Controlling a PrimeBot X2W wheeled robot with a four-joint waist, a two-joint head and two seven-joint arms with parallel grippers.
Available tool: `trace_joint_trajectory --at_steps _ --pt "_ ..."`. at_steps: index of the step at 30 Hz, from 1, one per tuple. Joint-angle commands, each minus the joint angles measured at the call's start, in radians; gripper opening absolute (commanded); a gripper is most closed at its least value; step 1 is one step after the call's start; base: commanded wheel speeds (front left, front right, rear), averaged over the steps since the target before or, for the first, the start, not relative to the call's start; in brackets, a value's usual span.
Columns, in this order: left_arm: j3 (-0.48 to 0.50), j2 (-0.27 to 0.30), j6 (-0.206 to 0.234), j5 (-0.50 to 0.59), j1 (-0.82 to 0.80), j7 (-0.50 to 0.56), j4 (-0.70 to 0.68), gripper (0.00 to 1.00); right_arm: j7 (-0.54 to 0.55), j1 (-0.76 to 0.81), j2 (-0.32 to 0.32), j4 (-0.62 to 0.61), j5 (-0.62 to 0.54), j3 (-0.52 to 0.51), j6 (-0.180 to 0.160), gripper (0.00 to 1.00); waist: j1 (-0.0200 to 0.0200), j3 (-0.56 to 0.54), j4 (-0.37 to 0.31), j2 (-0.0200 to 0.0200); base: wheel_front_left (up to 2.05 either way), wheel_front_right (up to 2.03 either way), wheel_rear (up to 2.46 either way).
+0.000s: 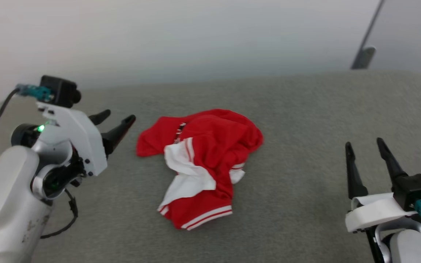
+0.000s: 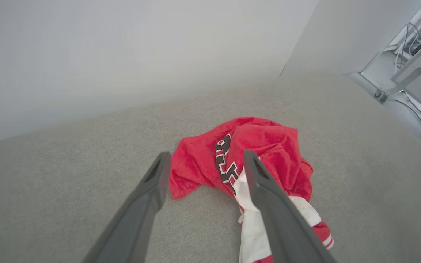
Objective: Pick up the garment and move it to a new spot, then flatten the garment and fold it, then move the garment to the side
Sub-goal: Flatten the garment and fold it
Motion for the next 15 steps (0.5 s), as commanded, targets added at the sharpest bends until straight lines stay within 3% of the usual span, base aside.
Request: trace_joint_trajectory --at_steps 1,15 --pt "-0.007 -0.005 -0.002 -0.004 -0.009 0.009 0.003 1.0 -0.001 -0.011 0.001 -0.001 0.006 0.003 -0.001 1.0 0.0 0.05 -0.056 0.0 0.0 0.0 0.0" --pt "-0.086 0.011 0.024 -0.036 -0.005 0.21 0.056 1.0 -0.001 -0.032 0.001 -0.013 0.045 0.023 -0.001 1.0 0.0 0.116 -0.16 0.0 0.0 0.0 0.0"
